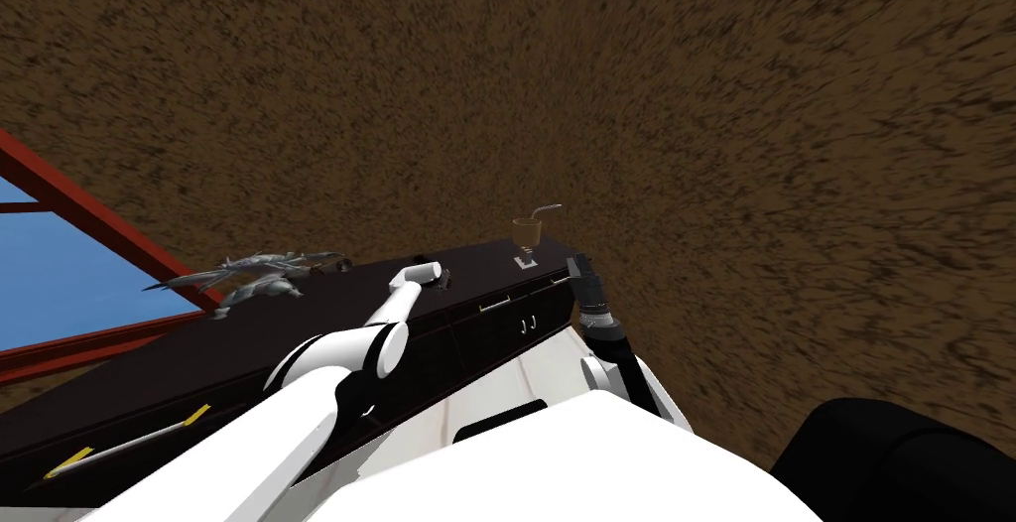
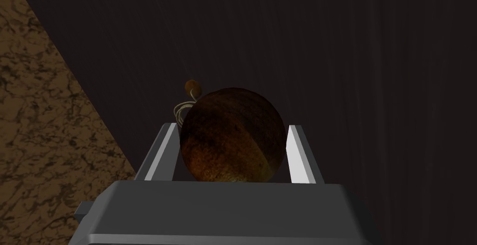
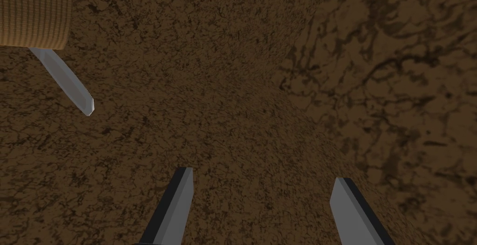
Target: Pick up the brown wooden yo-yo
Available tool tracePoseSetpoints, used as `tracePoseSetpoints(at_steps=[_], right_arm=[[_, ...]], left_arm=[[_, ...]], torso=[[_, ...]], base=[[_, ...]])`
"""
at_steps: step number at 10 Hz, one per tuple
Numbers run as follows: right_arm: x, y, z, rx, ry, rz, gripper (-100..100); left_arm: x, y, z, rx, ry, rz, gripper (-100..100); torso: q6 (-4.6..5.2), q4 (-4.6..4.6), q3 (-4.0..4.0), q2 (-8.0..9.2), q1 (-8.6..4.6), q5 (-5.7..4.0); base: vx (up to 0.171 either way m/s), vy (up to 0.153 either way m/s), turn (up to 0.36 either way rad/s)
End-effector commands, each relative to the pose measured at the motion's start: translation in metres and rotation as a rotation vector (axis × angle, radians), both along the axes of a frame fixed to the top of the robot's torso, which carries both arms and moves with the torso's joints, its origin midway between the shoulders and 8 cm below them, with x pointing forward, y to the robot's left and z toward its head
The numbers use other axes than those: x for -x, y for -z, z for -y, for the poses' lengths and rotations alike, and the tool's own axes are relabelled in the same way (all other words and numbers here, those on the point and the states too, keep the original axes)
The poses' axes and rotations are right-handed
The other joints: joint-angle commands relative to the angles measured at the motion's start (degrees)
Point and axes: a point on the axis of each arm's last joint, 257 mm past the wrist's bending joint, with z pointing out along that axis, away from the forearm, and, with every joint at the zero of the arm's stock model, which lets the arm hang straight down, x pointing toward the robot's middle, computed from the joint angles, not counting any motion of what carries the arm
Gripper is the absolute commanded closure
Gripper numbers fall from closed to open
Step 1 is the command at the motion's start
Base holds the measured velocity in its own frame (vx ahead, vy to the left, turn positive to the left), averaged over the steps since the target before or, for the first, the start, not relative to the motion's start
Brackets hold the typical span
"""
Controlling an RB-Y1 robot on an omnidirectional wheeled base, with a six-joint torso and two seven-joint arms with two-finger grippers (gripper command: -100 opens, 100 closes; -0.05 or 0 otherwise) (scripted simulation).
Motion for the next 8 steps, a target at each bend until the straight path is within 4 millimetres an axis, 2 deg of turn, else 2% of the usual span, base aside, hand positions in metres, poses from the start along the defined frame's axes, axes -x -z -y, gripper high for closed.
tracePoseSetpoints(at_steps=[1, 3, 4, 6, 7, 8], right_arm=[[0.000, 0.000, 0.000, 0.000, 0.000, 0.000, 0], [0.000, 0.000, 0.000, 0.000, 0.000, 0.000, 0], [0.000, 0.000, 0.000, 0.000, 0.000, 0.000, 0], [0.000, 0.000, 0.000, 0.000, 0.000, 0.000, 0], [0.000, 0.000, 0.000, 0.000, 0.000, 0.000, 0], [0.000, 0.000, 0.000, 0.000, 0.000, 0.000, 0]], left_arm=[[0.000, -0.002, 0.020, 0.002, 0.011, -0.002, 100], [0.000, -0.002, 0.020, 0.002, 0.011, -0.002, 100], [-0.001, -0.006, 0.041, 0.001, 0.024, -0.002, 100], [-0.001, -0.010, 0.061, 0.001, 0.037, 0.000, 100], [0.000, -0.007, 0.053, 0.000, 0.034, 0.000, 100], [0.001, -0.007, 0.054, 0.001, 0.034, -0.001, 0]], torso=[[0.00, 0.00, 0.00, 0.00, 0.00, 0.00], [-0.02, -0.01, -0.01, -0.01, 0.02, 0.02], [0.00, 0.00, -0.01, -0.02, -0.09, 0.00], [-0.04, 0.02, 0.03, 0.03, 0.05, 0.01], [0.01, 0.03, 0.05, 0.06, 0.04, 0.01], [-0.03, 0.03, 0.04, 0.04, -0.06, -0.01]], base=[[-0.010, 0.075, 0.115], [0.001, 0.030, -0.001], [0.001, 0.040, 0.104], [-0.008, 0.066, 0.090], [-0.006, 0.028, -0.006], [0.000, 0.000, 0.000]])
